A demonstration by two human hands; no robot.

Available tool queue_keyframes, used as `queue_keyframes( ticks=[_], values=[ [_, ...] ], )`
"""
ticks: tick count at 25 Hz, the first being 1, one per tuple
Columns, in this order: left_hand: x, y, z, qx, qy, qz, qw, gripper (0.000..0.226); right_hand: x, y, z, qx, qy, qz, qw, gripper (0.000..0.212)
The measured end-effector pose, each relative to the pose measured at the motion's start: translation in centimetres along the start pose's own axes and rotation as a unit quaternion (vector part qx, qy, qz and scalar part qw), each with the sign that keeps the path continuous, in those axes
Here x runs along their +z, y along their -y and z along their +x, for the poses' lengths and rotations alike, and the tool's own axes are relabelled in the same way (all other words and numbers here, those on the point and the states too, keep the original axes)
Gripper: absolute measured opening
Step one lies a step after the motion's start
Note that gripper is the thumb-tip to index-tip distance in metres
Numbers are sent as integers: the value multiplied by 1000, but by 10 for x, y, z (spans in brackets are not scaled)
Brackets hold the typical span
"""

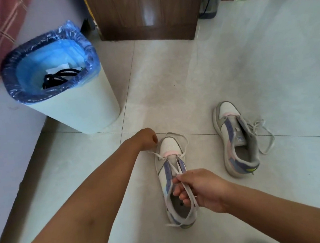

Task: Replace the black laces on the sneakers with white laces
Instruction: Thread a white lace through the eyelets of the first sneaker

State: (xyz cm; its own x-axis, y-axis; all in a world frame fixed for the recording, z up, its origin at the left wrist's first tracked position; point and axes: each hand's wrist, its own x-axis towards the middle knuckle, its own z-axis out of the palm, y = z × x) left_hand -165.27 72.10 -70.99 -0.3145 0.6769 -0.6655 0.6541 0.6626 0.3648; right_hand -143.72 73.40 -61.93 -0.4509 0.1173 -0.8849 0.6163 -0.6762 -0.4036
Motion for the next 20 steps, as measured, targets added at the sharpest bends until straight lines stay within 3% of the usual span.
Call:
queue_keyframes(
  ticks=[3, 5, 8, 11, 13, 16, 18, 20],
  values=[
    [1, -5, -1, -38, 18, -25, 999, 23, -5, -3, 0, 11, -11, -32, 999, 24],
    [6, -7, -3, -37, -6, 15, 999, 14, -7, -5, 1, 14, -14, -50, 999, 25],
    [17, -6, -3, -42, -60, 55, 996, 30, -6, -7, 3, 5, -18, -63, 998, 25],
    [9, -16, -15, -24, -187, -80, 979, 10, -4, -9, 0, 3, -24, -55, 998, 25],
    [1, -27, -40, 47, -255, -177, 950, 2, -4, -11, -1, 4, -22, -45, 999, 24],
    [2, -34, -90, 145, -255, -198, 935, 7, -6, -14, -2, 14, -25, -48, 998, 24],
    [5, -35, -112, 132, -257, -268, 919, 11, -8, -16, -2, 13, -29, -52, 998, 24],
    [-3, -44, -120, 99, -256, -409, 870, 14, -8, -16, -2, 5, -32, -58, 998, 23]
  ],
)
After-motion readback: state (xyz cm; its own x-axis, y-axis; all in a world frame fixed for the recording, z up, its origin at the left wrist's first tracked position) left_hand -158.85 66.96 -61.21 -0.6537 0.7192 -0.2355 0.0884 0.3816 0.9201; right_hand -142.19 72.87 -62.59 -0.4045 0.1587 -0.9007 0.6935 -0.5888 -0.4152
